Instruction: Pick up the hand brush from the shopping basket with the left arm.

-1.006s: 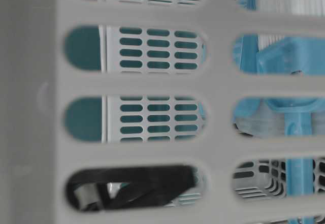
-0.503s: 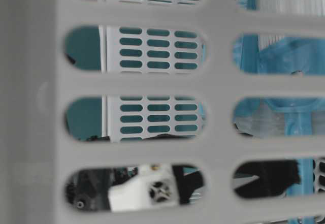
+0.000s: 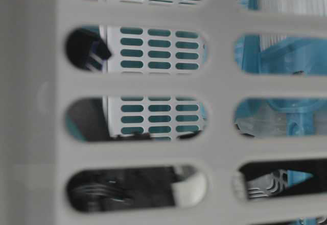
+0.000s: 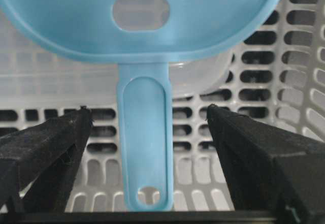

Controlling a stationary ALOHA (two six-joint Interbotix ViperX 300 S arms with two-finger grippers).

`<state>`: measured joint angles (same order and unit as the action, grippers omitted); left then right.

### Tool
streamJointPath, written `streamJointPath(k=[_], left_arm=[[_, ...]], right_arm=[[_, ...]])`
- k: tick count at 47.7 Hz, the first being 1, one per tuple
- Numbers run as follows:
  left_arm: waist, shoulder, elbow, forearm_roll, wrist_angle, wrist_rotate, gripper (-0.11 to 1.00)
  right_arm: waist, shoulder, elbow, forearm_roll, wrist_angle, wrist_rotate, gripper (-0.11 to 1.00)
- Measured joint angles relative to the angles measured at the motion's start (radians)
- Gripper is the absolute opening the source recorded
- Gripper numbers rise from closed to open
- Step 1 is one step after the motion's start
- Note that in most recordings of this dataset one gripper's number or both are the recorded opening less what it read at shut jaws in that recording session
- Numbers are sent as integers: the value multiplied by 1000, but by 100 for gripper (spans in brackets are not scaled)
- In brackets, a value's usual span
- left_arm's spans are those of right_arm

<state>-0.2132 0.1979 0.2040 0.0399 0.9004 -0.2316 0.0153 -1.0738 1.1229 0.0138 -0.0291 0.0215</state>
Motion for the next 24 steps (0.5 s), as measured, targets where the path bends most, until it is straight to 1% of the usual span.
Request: streamJointPath(k=[13, 24], left_arm=[[0, 15, 32, 0, -41, -2, 91], [0, 15, 38, 2, -55, -2, 91]], right_arm=[[0, 0, 3, 0, 0, 0, 74], [0, -2, 5, 0, 2, 0, 74]])
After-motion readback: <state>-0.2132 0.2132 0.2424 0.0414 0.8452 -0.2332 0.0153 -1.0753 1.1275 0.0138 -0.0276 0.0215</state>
